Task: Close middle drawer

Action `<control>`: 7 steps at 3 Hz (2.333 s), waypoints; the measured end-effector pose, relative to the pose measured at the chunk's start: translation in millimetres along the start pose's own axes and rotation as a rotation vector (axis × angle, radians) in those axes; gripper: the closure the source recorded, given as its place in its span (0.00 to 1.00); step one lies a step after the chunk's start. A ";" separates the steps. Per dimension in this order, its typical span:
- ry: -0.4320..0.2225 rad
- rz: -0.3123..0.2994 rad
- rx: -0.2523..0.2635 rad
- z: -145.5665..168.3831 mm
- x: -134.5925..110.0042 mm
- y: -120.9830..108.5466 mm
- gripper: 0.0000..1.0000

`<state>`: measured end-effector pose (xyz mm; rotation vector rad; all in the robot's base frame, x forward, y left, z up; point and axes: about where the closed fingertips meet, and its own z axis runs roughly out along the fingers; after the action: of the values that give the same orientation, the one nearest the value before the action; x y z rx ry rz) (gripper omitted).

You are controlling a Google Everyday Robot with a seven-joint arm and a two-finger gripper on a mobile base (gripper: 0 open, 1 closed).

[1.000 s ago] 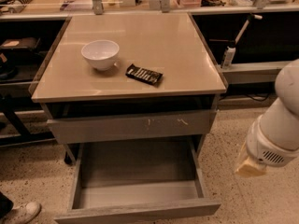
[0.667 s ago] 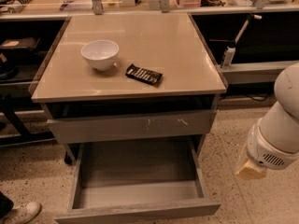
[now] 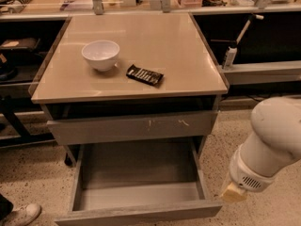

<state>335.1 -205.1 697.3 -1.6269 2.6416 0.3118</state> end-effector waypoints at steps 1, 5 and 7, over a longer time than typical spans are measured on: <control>0.009 0.034 -0.076 56.4 1.9 15.7 1.00; 0.059 0.159 -0.288 194.1 19.5 33.9 1.00; 0.065 0.198 -0.333 245.7 10.3 18.9 1.00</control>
Offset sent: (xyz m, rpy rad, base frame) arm -0.0628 0.0394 -0.1577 0.0454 0.2846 -0.0655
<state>292.9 -161.3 458.3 -1.4685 2.9340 0.7539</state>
